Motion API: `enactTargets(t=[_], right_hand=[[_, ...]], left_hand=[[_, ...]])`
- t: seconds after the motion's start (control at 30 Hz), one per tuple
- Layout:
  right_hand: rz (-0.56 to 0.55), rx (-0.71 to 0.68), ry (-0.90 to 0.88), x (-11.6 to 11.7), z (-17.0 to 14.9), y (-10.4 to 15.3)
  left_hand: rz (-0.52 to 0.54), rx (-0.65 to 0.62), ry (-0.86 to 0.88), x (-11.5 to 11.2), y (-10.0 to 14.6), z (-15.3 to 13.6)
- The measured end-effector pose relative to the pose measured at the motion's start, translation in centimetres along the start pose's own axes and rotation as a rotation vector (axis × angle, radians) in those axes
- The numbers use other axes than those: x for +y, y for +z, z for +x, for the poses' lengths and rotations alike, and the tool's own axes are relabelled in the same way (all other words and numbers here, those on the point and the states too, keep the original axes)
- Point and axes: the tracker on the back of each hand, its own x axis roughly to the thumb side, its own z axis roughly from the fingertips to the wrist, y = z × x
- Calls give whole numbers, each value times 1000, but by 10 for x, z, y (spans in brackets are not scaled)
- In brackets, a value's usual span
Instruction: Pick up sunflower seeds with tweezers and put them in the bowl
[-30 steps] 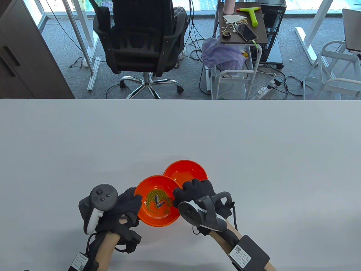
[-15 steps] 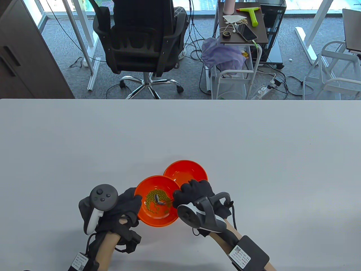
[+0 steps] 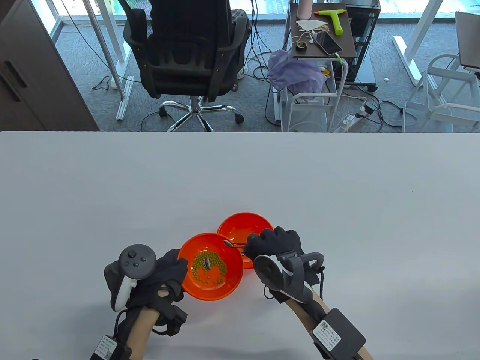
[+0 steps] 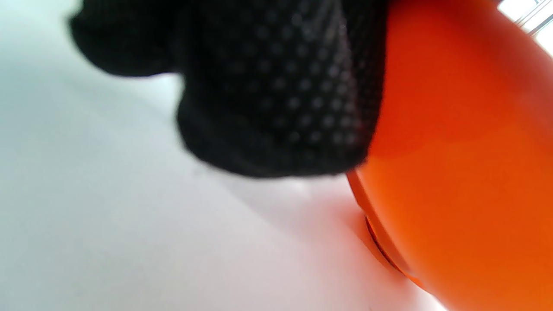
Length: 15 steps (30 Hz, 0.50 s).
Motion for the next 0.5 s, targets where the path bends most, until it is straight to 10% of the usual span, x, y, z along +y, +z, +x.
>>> enactTargets(t=[0.5], right_hand=[[108,98,121,31,-30,-5]], left_hand=[[0,6,1,1,0,0]])
